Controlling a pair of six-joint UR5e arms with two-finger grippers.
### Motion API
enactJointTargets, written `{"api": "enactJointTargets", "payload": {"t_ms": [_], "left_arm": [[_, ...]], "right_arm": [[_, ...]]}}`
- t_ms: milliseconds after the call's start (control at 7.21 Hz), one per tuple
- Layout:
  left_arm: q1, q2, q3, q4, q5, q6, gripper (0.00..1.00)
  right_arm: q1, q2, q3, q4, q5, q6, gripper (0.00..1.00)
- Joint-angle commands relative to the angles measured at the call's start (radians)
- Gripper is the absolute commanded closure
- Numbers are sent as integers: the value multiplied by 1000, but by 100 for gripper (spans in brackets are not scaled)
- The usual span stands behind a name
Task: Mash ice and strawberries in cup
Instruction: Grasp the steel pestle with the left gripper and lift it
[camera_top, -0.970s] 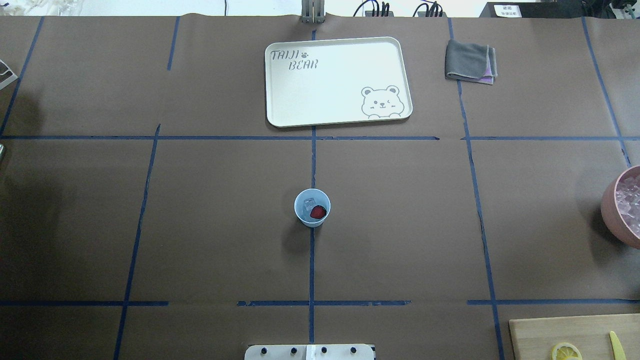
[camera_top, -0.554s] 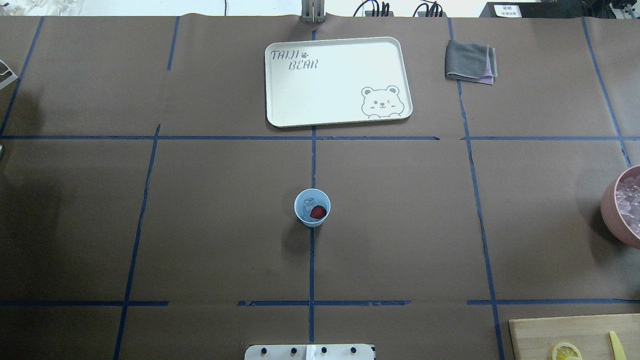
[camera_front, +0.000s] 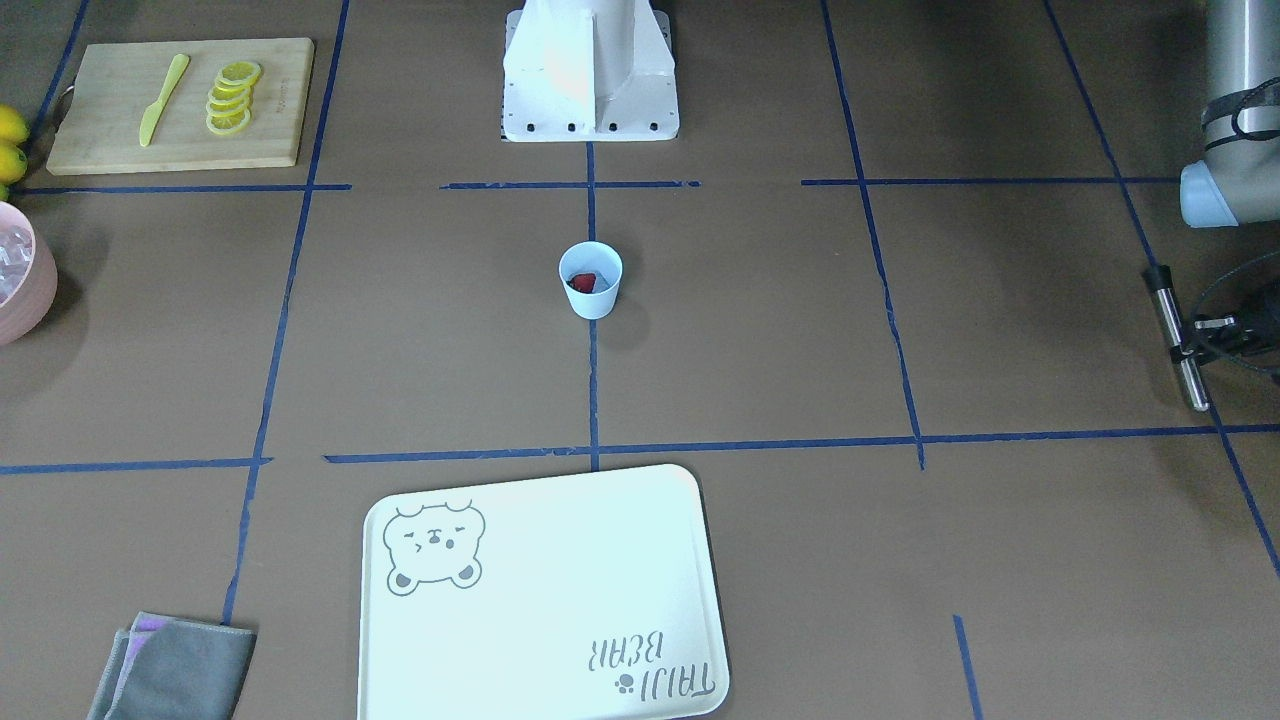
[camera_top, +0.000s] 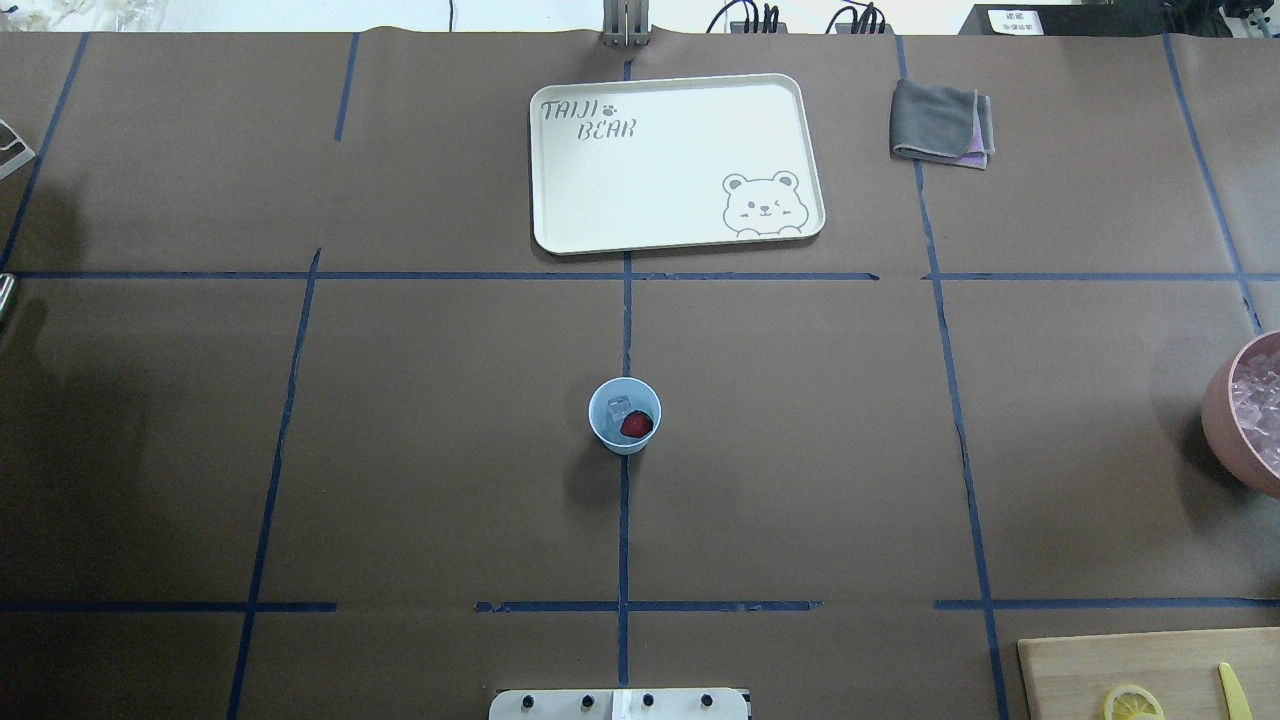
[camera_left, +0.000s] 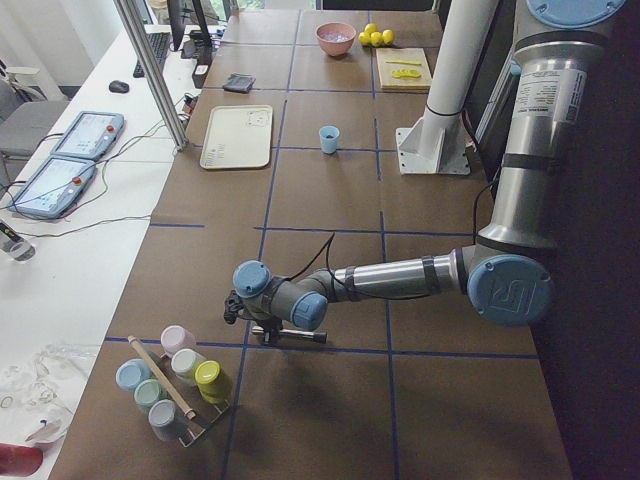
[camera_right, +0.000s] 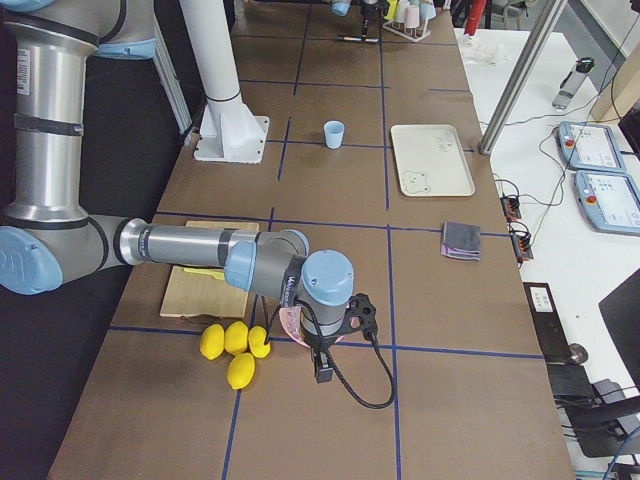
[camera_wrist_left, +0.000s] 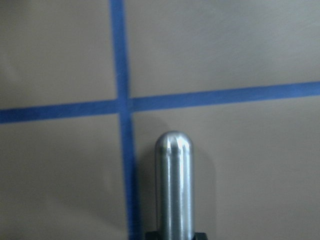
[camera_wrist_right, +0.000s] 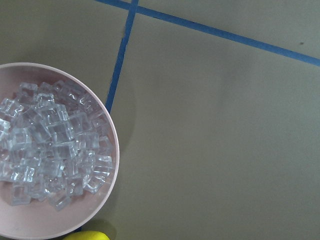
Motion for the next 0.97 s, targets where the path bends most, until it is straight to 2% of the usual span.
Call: {"api": "enactJointTargets", "payload": {"t_ms": [0, 139, 416, 693, 832], "left_arm": [[-44, -2, -133, 2, -52, 6, 100], [-44, -2, -190, -19, -50, 14, 100], [-43, -56, -237, -215, -52, 265, 98], [-36, -80, -289, -262, -79, 239, 100], [-24, -93, -284, -403, -81, 227, 100]], "right_arm": [[2, 0, 1, 0, 0, -1, 0], [3, -6, 5, 0, 0, -1, 0], [6, -12, 8, 0, 2, -1, 0], [9, -17, 8, 0, 2, -1, 0], [11, -18, 5, 0, 2, -1, 0]]}}
